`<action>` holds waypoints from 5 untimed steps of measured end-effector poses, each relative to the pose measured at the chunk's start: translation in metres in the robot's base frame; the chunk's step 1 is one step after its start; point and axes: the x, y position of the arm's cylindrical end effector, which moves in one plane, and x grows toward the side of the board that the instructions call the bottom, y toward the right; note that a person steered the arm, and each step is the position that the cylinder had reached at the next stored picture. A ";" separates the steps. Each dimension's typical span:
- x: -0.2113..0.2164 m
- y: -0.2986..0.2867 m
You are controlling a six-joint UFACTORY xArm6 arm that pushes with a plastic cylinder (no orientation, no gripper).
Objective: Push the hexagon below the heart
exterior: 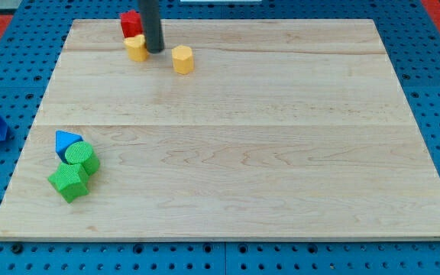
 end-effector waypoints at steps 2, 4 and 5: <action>0.003 0.056; 0.042 0.141; 0.048 0.089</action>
